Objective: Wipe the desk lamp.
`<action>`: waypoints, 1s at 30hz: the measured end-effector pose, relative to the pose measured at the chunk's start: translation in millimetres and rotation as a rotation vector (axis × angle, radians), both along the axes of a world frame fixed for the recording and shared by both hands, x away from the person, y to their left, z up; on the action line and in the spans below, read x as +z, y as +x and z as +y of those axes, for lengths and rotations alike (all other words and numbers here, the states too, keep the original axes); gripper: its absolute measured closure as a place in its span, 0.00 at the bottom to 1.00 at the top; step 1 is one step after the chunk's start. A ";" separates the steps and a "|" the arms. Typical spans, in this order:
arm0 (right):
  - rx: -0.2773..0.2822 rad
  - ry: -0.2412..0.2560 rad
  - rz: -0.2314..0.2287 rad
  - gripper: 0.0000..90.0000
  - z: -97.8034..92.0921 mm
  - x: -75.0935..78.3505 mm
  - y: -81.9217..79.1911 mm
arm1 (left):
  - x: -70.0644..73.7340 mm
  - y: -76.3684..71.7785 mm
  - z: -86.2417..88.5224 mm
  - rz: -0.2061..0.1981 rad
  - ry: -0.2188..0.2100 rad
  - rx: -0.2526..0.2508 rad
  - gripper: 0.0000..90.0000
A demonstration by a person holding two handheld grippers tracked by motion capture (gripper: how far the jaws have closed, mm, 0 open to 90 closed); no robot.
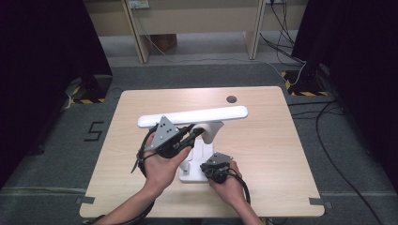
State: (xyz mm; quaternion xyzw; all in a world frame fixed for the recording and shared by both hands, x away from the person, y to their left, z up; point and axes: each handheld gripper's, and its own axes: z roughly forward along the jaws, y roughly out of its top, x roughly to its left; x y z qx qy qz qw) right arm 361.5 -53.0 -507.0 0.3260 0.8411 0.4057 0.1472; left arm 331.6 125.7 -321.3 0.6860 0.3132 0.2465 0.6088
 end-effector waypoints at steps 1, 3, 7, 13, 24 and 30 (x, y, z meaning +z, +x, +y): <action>-0.001 0.000 -0.001 0.95 0.1 -0.1 -0.1 | -0.3 -0.5 1.8 -0.002 0.000 0.005 0.89; -0.002 0.001 -0.001 0.95 0.0 -0.2 -0.3 | -0.5 -1.6 6.4 -0.001 -0.001 0.014 0.89; -0.004 0.002 -0.001 0.95 0.2 -0.3 -0.4 | -0.9 -2.8 14.8 0.004 -0.003 0.034 0.89; -0.008 0.004 -0.002 0.95 -0.1 -0.5 -0.4 | -2.2 -4.7 27.3 0.014 -0.014 0.079 0.89; -0.007 0.005 -0.001 0.95 0.1 -0.6 -0.4 | -2.0 -11.3 43.6 0.033 -0.022 0.097 0.89; -0.004 0.005 -0.004 0.95 0.0 -0.7 -0.1 | -3.2 -14.0 54.5 0.043 -0.041 0.118 0.89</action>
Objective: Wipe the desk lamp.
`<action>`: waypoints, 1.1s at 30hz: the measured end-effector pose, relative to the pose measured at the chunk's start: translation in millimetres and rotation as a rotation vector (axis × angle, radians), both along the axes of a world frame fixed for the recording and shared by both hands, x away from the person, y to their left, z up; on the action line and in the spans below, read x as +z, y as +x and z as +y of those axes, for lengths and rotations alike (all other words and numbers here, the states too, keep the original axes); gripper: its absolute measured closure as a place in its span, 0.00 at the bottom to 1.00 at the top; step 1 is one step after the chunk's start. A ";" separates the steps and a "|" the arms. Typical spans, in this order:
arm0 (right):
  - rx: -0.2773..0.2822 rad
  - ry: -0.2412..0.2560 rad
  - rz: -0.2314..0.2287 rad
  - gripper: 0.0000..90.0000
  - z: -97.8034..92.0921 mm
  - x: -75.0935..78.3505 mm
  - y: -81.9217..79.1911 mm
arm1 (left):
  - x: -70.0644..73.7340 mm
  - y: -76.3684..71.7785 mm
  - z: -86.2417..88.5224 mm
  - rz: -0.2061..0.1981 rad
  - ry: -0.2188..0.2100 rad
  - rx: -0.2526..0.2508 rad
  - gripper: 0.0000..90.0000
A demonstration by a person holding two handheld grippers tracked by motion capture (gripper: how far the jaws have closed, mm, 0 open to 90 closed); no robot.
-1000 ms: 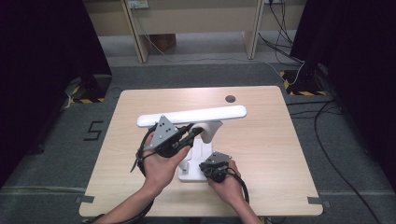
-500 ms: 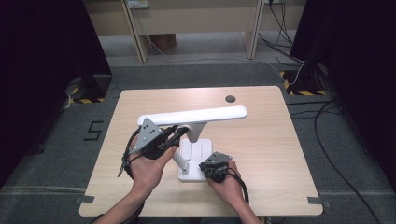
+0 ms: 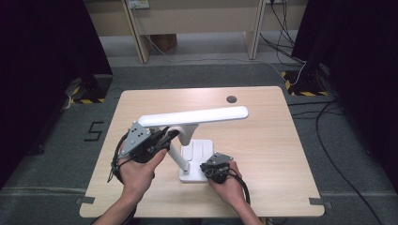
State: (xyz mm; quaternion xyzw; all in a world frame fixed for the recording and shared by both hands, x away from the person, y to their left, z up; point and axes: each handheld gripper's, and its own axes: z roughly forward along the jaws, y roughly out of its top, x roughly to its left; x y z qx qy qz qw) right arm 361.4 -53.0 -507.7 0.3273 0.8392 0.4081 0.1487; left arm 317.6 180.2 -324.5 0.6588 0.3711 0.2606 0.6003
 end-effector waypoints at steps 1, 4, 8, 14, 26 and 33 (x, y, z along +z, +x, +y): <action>0.001 -0.001 -0.001 0.95 0.0 -0.1 0.1 | -0.3 -0.5 1.8 0.001 -0.003 0.004 0.89; 0.001 -0.001 -0.001 0.95 0.1 0.0 0.1 | -0.7 -2.5 5.8 0.002 -0.010 0.013 0.89; 0.000 0.000 0.000 0.95 0.2 0.0 0.2 | -1.1 -5.3 9.2 0.004 -0.013 0.021 0.89; 0.000 0.002 -0.003 0.95 0.0 -0.3 0.3 | -2.3 -8.2 13.1 0.005 -0.026 0.036 0.89; 0.000 0.003 0.000 0.95 0.3 -0.3 0.7 | -6.2 -13.4 14.7 -0.001 -0.027 0.038 0.89; -0.003 0.003 0.001 0.94 0.6 -0.2 0.6 | -10.9 -19.6 17.4 -0.014 0.004 0.013 0.89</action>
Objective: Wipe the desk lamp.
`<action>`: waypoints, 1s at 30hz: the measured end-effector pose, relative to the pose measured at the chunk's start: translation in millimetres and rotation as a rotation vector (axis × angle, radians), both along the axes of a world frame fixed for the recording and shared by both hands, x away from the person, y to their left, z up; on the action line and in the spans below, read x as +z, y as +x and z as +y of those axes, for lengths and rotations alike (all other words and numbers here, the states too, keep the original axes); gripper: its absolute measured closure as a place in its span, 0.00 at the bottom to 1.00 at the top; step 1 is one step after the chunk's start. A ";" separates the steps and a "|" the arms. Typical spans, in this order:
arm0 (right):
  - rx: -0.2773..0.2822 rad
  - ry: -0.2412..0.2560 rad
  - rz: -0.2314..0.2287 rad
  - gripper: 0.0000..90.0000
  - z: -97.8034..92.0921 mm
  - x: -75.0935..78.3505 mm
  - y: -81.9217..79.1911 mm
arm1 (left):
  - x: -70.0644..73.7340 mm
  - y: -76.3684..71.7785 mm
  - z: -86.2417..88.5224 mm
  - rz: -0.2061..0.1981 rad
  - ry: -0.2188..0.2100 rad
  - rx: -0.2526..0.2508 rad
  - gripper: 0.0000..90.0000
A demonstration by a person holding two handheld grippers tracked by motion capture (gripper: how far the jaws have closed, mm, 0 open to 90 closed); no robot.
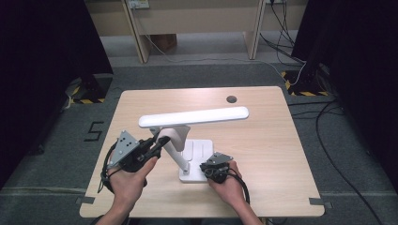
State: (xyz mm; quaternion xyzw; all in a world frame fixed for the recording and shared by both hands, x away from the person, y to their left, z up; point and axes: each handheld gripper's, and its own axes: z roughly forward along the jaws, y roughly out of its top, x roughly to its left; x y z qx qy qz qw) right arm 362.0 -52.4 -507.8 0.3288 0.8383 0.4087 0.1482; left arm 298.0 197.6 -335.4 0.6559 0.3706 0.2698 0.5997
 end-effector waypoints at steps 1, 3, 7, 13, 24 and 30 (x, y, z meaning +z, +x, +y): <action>0.000 0.001 0.000 0.94 0.0 -0.1 0.1 | -1.4 -0.9 0.6 -0.004 0.005 -0.009 0.89; -0.001 0.002 0.000 0.94 -0.1 -0.2 0.2 | -4.8 -2.4 1.8 -0.010 0.017 -0.026 0.89; -0.006 0.008 0.003 0.93 -0.2 -0.3 0.3 | -13.5 -7.1 7.5 -0.013 0.029 -0.056 0.88; -0.004 0.005 0.000 0.93 -0.2 -0.4 0.3 | -17.6 -20.1 26.7 -0.031 0.021 -0.064 0.88; -0.008 0.005 -0.001 0.92 0.1 -0.3 0.2 | -27.9 -28.9 44.7 -0.028 -0.016 -0.038 0.88; -0.007 0.004 -0.001 0.92 -0.1 -0.3 0.3 | -27.3 -34.7 64.1 -0.044 -0.033 0.012 0.88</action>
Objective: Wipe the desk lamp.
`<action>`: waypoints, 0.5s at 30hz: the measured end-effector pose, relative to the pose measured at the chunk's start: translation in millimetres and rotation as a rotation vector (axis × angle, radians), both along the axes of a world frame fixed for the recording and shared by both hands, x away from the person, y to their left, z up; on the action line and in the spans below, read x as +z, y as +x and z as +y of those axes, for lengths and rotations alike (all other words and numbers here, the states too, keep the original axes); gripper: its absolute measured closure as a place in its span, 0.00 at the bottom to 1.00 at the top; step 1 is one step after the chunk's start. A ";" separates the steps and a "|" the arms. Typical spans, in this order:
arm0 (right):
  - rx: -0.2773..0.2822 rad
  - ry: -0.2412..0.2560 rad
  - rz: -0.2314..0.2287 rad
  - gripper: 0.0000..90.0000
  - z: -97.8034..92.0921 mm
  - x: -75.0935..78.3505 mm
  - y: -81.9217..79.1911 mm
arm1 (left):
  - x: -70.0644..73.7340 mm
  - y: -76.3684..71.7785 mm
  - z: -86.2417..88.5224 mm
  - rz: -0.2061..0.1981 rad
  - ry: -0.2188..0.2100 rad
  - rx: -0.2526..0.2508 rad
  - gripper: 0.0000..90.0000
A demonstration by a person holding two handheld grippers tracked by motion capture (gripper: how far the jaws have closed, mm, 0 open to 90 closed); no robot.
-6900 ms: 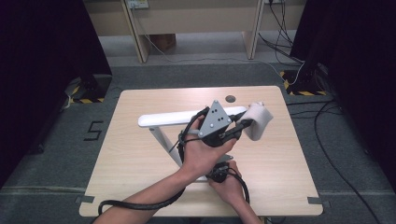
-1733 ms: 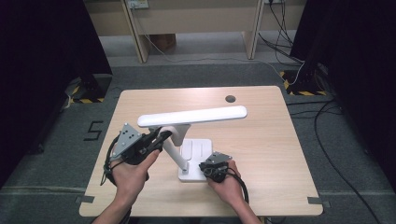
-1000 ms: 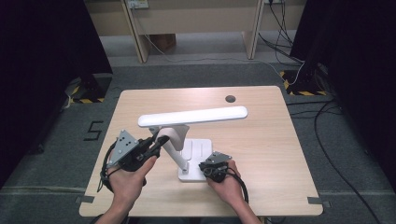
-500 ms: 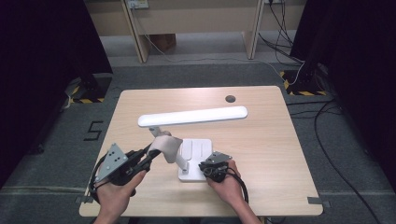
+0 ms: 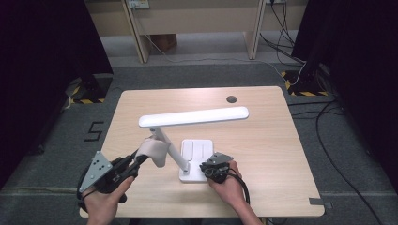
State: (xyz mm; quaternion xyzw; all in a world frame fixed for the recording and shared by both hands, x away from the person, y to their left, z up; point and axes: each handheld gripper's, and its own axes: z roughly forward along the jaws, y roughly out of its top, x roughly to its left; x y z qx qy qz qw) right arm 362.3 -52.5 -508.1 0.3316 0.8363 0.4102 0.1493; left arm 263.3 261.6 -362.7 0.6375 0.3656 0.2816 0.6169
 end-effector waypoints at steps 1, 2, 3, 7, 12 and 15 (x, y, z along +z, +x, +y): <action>0.000 0.001 0.001 0.92 0.0 0.0 0.0 | 1.2 0.8 5.2 -0.004 -0.016 0.016 0.89; -0.001 0.001 0.003 0.92 0.0 0.1 0.1 | 2.6 2.3 9.1 -0.009 -0.027 0.028 0.89; -0.002 0.000 0.003 0.92 0.0 0.1 0.1 | 4.3 4.1 12.3 -0.011 -0.036 0.038 0.89; -0.001 -0.002 -0.004 0.92 0.1 -0.2 -0.1 | 9.5 15.1 17.4 -0.013 -0.065 0.053 0.89; -0.002 0.003 0.001 0.92 0.1 -0.2 -0.1 | 11.3 27.9 18.0 0.006 -0.128 0.065 0.89; -0.001 0.001 0.002 0.92 0.0 0.1 -0.1 | 12.2 30.7 20.8 0.005 -0.144 0.094 0.89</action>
